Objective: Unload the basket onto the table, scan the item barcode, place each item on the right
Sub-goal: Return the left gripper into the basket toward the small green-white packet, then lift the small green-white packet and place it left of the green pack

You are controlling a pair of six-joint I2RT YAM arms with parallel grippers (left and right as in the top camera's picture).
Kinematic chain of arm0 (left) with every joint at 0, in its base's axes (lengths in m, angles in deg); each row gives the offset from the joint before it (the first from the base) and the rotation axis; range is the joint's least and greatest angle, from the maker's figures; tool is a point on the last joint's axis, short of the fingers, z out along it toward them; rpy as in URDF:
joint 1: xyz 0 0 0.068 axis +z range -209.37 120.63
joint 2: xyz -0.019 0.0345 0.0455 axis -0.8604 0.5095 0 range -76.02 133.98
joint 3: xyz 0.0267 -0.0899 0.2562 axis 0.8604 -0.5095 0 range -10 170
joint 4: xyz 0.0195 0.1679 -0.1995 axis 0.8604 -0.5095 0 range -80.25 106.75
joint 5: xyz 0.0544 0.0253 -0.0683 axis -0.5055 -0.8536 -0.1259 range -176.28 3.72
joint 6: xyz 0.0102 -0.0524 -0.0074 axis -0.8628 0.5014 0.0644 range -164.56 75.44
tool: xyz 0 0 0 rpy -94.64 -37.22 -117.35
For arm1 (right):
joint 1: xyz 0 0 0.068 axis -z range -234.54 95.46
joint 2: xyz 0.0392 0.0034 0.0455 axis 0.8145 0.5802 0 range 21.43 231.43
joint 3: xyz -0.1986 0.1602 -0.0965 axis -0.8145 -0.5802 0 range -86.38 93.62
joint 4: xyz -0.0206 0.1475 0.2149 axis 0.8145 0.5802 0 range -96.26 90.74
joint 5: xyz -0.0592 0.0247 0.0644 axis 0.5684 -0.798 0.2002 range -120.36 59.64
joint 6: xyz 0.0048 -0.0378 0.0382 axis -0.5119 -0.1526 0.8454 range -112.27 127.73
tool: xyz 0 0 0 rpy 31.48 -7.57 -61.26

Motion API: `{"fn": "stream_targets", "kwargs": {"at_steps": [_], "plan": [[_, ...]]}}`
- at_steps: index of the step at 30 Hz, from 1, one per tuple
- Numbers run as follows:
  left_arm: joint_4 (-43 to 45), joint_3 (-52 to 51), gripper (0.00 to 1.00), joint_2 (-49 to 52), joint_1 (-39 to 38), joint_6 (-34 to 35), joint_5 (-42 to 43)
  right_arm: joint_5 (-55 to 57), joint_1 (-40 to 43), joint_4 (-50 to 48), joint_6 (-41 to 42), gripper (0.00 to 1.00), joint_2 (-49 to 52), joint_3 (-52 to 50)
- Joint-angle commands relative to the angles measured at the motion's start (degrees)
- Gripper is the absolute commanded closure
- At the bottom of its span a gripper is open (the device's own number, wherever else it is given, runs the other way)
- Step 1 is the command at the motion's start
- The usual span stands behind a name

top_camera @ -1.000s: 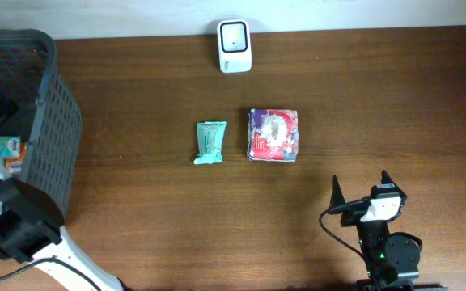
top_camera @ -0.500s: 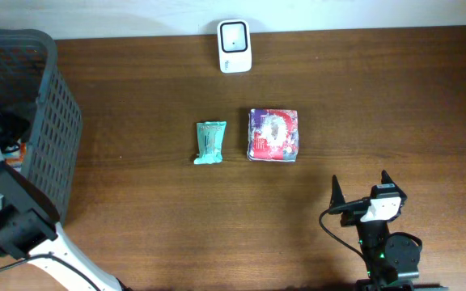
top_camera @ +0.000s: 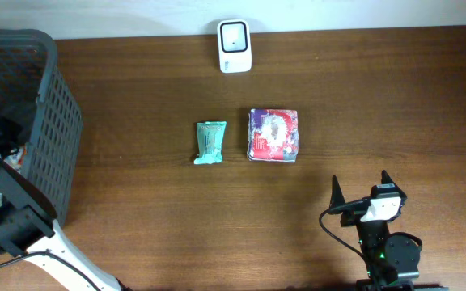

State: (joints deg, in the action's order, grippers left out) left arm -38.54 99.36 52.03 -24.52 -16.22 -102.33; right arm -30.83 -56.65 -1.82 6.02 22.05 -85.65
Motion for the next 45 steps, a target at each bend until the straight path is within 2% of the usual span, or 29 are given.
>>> {"fn": "stream_targets", "kwargs": {"at_steps": [1,7,13,18,25,27,30,32,35,39,41,43,45], "plan": [[-2.4,0.6,1.0,1.2,0.3,0.1,2.5,0.5,0.3,0.2,-0.2,0.01,-0.4,-0.4],[-3.8,2.7,1.0,-7.4,0.3,0.1,12.0,0.5,0.3,0.2,-0.2,0.01,-0.4,-0.4],[-3.6,2.8,1.0,-19.0,0.2,0.1,28.6,0.5,0.3,0.2,-0.2,0.01,-0.4,-0.4],[-0.4,2.8,1.0,-28.3,-2.2,0.1,31.4,0.5,0.3,0.2,-0.2,0.01,-0.4,-0.4],[3.0,2.8,1.0,-35.9,-7.9,0.1,36.2,0.5,0.3,0.2,-0.2,0.01,-0.4,-0.4],[2.7,2.8,1.0,-37.5,-10.1,-0.2,40.1,0.5,0.3,0.2,-0.2,0.01,-0.4,-0.4],[2.2,2.8,1.0,-37.7,-14.6,-6.8,46.4,0.5,0.3,0.2,-0.2,0.01,-0.4,-0.4],[-1.0,2.8,1.0,-37.4,-21.0,-13.9,46.7,0.5,0.3,0.2,-0.2,0.02,-0.4,-0.4],[-3.7,2.1,1.0,-36.5,-28.6,-17.7,46.0,0.5,0.3,0.2,-0.2,0.01,-0.4,-0.4],[-4.0,-1.6,1.0,-33.8,-38.9,-18.0,35.8,0.5,0.3,0.2,-0.2,0.01,-0.4,-0.4],[-4.0,-3.5,1.0,-31.2,-43.3,-18.0,35.0,0.5,0.3,0.2,-0.2,0.01,-0.4,-0.4],[-4.1,-4.9,1.0,-28.4,-46.1,-18.0,32.7,0.5,0.3,0.2,-0.2,0.01,-0.4,-0.4],[-4.2,-6.0,1.0,-25.0,-48.4,-17.9,26.4,0.5,0.3,0.2,-0.2,0.01,-0.4,-0.4]]}}
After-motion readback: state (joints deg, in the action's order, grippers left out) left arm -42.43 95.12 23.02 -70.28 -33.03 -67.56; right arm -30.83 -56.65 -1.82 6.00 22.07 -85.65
